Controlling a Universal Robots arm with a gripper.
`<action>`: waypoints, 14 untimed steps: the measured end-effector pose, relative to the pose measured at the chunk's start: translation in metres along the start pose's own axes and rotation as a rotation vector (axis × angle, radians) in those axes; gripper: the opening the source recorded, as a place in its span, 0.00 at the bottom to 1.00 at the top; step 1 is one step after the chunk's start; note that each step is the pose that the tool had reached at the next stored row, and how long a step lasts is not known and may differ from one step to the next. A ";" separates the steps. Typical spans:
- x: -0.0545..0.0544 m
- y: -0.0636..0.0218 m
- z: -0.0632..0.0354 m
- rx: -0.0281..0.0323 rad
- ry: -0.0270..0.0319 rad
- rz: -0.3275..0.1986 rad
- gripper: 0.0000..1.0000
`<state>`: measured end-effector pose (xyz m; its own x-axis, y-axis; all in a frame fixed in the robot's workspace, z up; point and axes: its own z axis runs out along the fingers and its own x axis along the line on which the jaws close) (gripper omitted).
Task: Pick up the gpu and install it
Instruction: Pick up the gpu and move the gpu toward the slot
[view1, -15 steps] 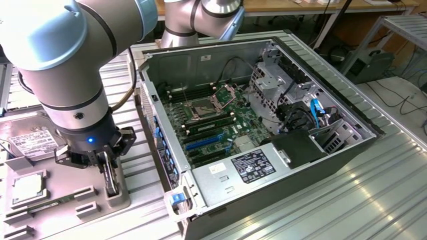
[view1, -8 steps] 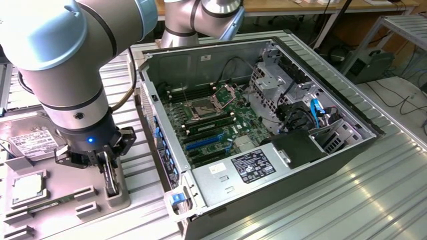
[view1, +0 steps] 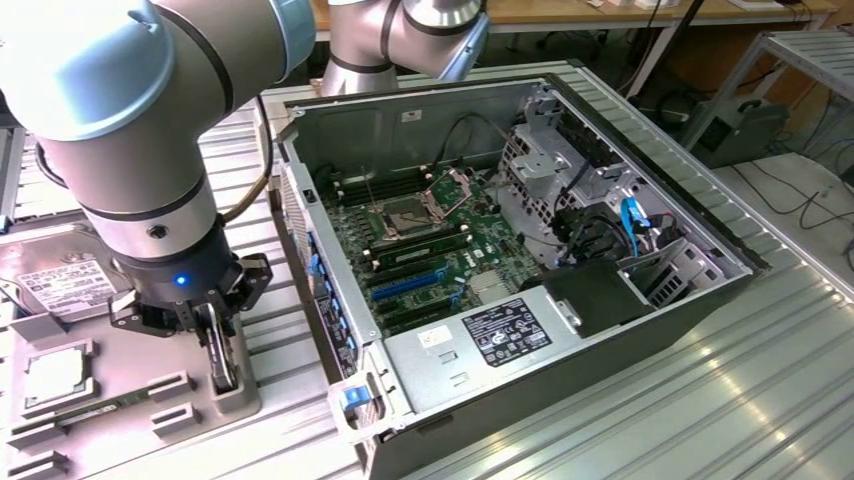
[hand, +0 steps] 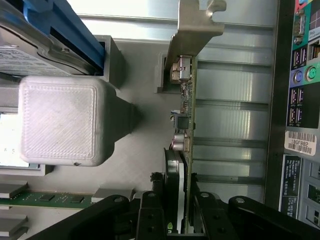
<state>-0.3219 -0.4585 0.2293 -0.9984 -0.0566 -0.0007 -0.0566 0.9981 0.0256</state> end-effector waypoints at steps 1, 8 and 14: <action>0.000 0.0001 -0.0023 0.0000 -0.0001 0.000 0.29; 0.000 0.0007 -0.0256 -0.0001 -0.0001 0.000 0.29; 0.000 0.0015 -0.0550 -0.0001 -0.0002 0.000 0.29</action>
<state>-0.3220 -0.4585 0.2843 -0.9984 -0.0565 -0.0009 -0.0565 0.9981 0.0257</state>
